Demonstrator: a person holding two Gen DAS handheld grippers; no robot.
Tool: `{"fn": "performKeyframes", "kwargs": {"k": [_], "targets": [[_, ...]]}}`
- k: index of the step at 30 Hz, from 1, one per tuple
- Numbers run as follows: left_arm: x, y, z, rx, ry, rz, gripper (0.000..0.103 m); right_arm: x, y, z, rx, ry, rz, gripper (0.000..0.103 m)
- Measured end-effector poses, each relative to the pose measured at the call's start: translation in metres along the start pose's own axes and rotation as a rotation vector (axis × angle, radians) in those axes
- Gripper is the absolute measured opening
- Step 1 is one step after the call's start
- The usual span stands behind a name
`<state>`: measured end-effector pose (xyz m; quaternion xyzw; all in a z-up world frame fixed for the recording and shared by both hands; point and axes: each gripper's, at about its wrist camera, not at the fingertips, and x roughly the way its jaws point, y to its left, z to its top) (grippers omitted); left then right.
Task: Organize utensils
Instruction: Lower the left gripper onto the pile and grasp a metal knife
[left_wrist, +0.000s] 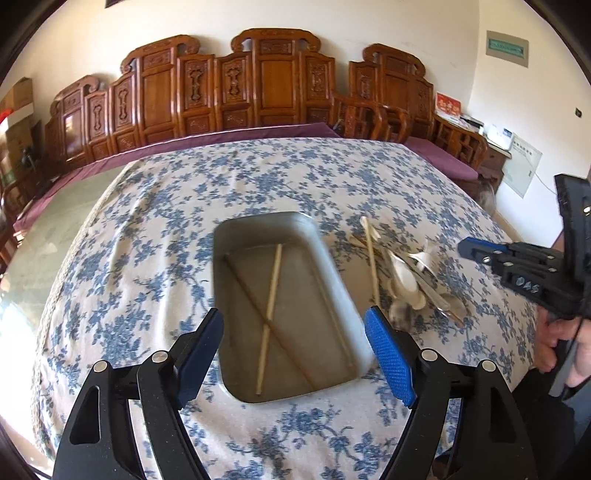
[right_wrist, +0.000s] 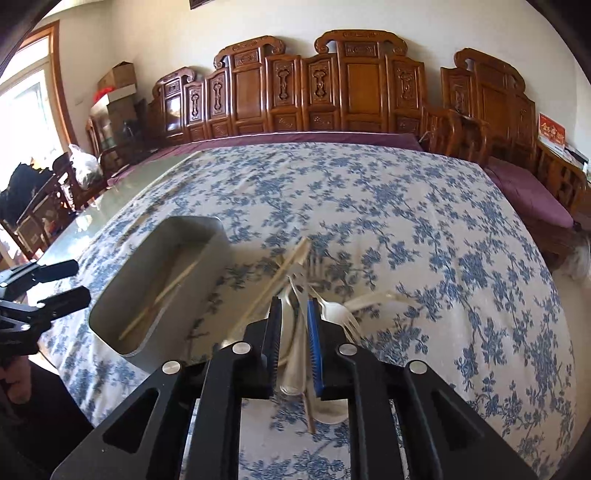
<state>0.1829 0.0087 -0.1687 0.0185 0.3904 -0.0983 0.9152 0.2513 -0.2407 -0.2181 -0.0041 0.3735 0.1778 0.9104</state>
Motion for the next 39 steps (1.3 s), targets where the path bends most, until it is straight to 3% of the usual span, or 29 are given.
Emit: {"fn": "performKeyframes", "kwargs": {"k": [7, 12, 18, 25, 39], "targets": [[-0.001, -0.032, 0.002, 0.046, 0.014, -0.042, 0.075, 0.016, -0.012, -0.018, -0.024, 0.047, -0.013, 0.017], [0.003, -0.057, 0.011, 0.087, 0.043, -0.065, 0.075, 0.018, -0.031, -0.018, -0.013, 0.048, -0.036, 0.024], [0.026, -0.081, 0.024, 0.116, 0.093, -0.091, 0.064, 0.019, -0.048, -0.017, 0.038, 0.053, -0.037, 0.024], [0.069, -0.096, 0.037, 0.124, 0.172, -0.098, 0.041, 0.02, -0.052, -0.015, 0.066, 0.049, -0.019, 0.025], [0.139, -0.1, 0.044, 0.104, 0.285, -0.089, 0.023, 0.016, -0.06, -0.01, 0.126, 0.03, 0.024, 0.025]]}}
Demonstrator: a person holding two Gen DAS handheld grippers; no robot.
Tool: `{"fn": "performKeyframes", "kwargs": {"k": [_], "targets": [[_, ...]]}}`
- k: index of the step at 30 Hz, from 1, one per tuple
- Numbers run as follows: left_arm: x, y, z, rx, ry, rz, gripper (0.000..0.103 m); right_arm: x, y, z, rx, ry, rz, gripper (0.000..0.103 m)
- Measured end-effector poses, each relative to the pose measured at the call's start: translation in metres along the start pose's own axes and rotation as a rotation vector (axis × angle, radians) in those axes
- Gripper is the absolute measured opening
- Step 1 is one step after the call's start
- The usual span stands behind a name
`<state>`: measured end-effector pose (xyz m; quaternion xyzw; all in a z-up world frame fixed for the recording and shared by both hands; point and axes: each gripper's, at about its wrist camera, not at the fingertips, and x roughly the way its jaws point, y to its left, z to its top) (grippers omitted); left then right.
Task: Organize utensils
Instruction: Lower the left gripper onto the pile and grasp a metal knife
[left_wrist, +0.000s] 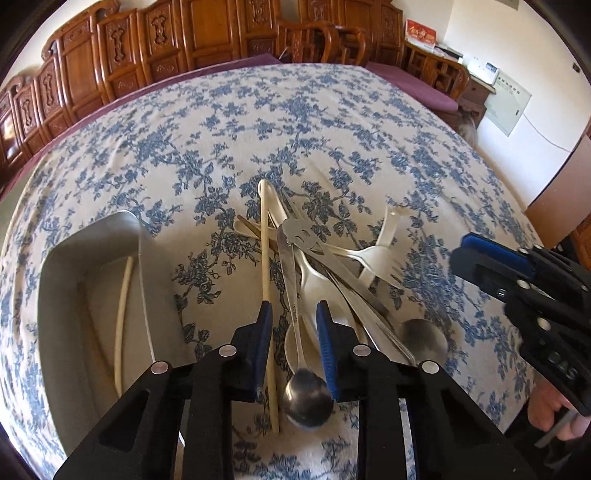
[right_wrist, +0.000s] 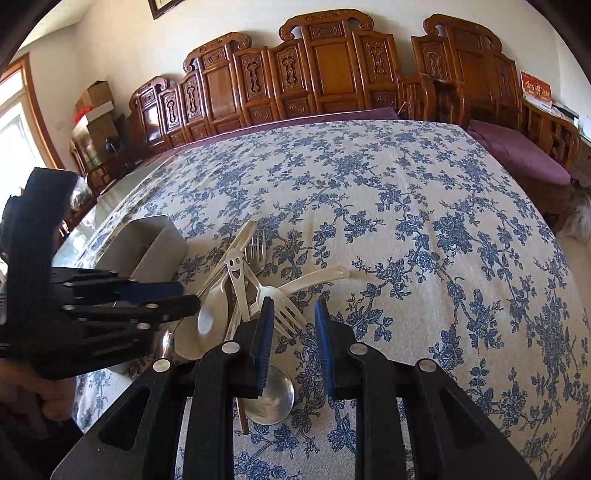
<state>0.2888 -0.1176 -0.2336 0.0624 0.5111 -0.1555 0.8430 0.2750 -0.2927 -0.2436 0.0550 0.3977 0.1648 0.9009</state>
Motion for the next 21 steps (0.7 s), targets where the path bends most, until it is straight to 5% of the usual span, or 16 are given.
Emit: {"fn": "performKeyframes", "kwargs": {"k": [8, 11, 13, 21], "targets": [[0.006, 0.008, 0.008, -0.036, 0.009, -0.04, 0.022, 0.003, 0.004, 0.001, 0.004, 0.007, 0.009, 0.025], [0.008, 0.011, 0.009, -0.06, 0.022, -0.067, 0.014, 0.003, 0.004, 0.0, 0.007, 0.009, 0.008, 0.025], [0.011, 0.012, 0.007, -0.06, 0.033, -0.061, 0.005, 0.004, 0.003, 0.0, 0.01, 0.011, 0.006, 0.025], [-0.005, 0.015, 0.013, -0.025, -0.004, 0.011, 0.005, 0.005, 0.003, 0.0, 0.012, 0.011, 0.008, 0.025]]}}
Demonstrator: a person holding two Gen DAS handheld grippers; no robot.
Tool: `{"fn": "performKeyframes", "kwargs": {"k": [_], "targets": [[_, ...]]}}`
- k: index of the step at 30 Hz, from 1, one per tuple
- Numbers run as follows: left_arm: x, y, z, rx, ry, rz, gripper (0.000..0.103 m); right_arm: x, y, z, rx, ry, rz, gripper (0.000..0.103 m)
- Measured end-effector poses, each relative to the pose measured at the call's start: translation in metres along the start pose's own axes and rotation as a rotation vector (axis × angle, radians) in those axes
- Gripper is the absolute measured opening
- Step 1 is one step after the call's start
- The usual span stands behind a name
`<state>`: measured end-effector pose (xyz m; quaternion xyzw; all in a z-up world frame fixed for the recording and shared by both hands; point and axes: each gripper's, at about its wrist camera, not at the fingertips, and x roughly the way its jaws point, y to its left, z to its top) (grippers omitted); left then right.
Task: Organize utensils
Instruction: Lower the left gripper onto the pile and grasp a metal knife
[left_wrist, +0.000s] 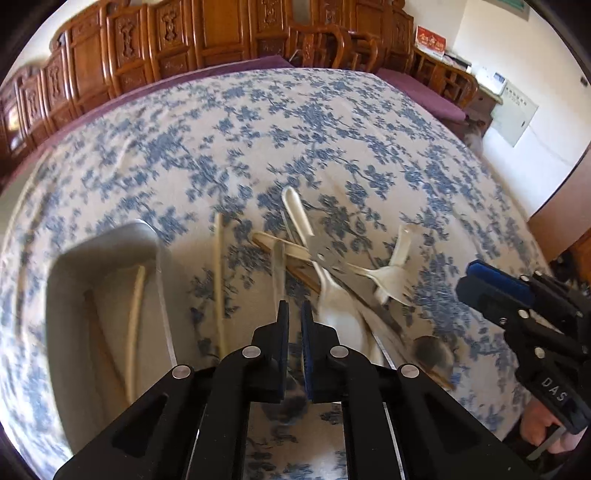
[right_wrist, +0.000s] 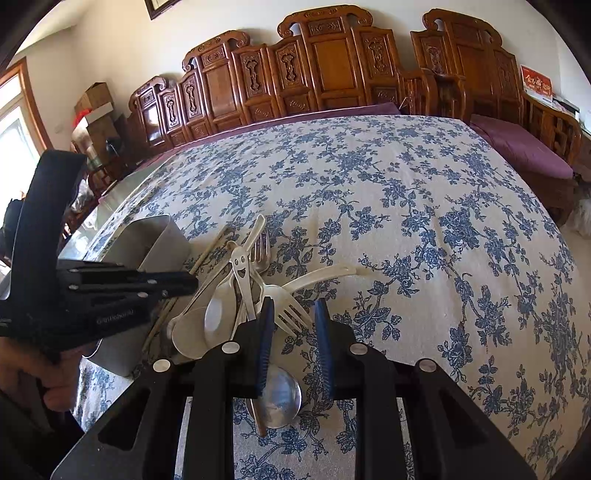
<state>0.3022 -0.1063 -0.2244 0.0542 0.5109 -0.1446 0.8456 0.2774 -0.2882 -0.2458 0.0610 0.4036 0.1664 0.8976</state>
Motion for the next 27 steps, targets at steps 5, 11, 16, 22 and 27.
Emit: {"fn": "performKeyframes", "kwargs": {"k": [5, 11, 16, 22, 27], "targets": [[0.014, 0.008, 0.004, 0.02, 0.059, 0.044, 0.006, 0.0, 0.0, 0.0, -0.001, -0.001, 0.001, 0.025], [0.023, 0.007, 0.005, 0.038, 0.097, 0.044, 0.016, -0.001, 0.0, 0.001, 0.0, -0.004, 0.004, 0.025], [0.028, 0.002, 0.003, 0.043, 0.119, 0.035, 0.016, -0.001, 0.0, 0.001, 0.001, -0.004, 0.005, 0.025], [0.035, -0.002, -0.001, 0.058, 0.141, 0.038, 0.004, -0.002, 0.0, 0.001, 0.002, -0.003, 0.005, 0.025], [0.013, -0.002, -0.011, 0.067, 0.082, 0.037, 0.003, -0.001, 0.001, 0.001, 0.008, 0.003, 0.016, 0.025]]}}
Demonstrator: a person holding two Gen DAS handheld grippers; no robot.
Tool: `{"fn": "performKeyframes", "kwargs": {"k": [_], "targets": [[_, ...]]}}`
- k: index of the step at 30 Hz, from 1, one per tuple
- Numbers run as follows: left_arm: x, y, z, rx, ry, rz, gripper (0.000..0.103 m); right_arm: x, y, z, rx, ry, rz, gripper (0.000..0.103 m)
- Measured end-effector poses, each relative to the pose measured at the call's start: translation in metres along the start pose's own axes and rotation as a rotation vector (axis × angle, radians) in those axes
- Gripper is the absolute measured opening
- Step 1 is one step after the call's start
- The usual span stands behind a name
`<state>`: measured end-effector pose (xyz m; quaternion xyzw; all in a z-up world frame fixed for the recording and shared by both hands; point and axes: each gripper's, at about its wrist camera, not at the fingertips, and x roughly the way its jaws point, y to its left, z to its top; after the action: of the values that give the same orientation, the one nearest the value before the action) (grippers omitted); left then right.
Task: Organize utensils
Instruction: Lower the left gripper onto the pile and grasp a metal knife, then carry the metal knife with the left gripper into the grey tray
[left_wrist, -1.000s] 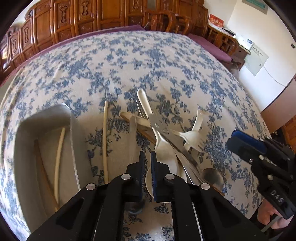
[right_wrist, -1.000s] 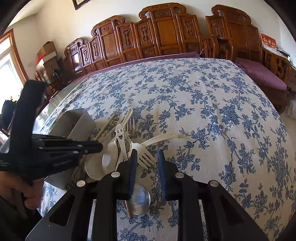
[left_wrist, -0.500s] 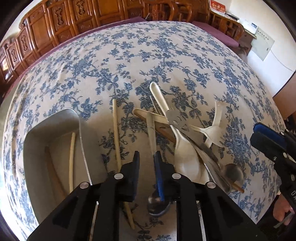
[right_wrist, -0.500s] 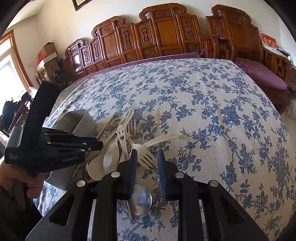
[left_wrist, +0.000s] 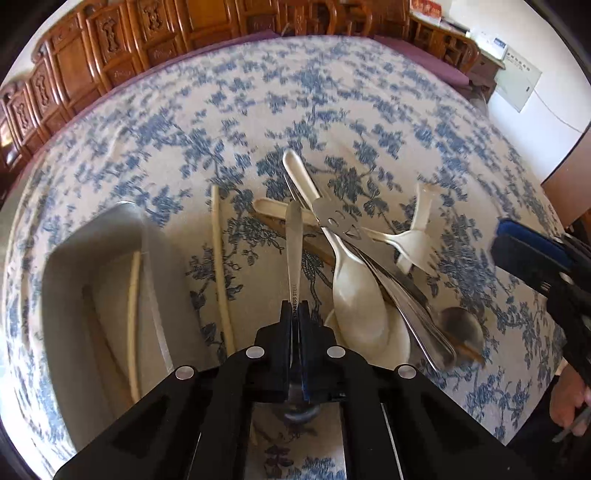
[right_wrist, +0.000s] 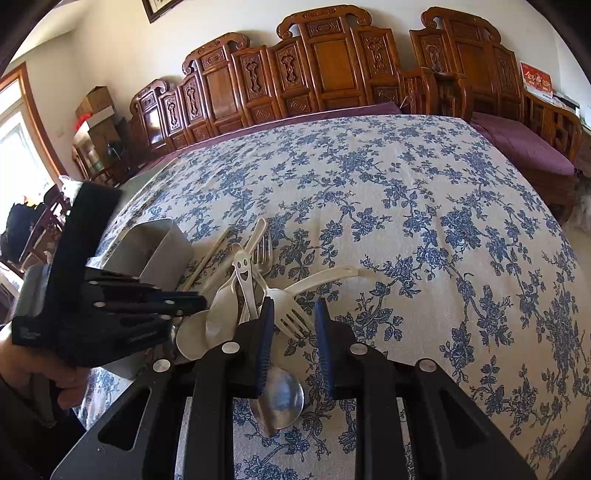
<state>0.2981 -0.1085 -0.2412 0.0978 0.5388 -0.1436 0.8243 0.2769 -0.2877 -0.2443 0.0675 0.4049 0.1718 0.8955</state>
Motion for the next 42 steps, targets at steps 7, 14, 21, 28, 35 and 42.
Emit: {"fn": "performKeyframes", "kwargs": {"k": [7, 14, 21, 28, 35, 42], "targets": [[-0.045, -0.002, -0.02, -0.012, -0.11, -0.04, 0.003, 0.0, 0.0, -0.002, -0.009, -0.003, 0.007, 0.025], [-0.07, -0.006, -0.037, -0.021, -0.209, -0.087, 0.003, 0.006, 0.003, -0.004, -0.036, 0.011, -0.017, 0.025], [-0.082, 0.003, -0.04, -0.049, -0.266, -0.153, 0.003, 0.023, 0.021, -0.004, -0.125, 0.034, -0.045, 0.034], [-0.083, 0.004, -0.047, -0.039, -0.273, -0.167, 0.003, 0.043, 0.029, 0.001, -0.184, 0.066, -0.084, 0.04], [-0.086, 0.009, -0.049, -0.046, -0.279, -0.186, 0.003, 0.058, 0.023, 0.002, -0.177, 0.105, -0.086, 0.04], [-0.087, 0.012, -0.049, -0.058, -0.282, -0.194, 0.003, 0.059, 0.022, 0.001, -0.157, 0.117, -0.048, 0.032]]}}
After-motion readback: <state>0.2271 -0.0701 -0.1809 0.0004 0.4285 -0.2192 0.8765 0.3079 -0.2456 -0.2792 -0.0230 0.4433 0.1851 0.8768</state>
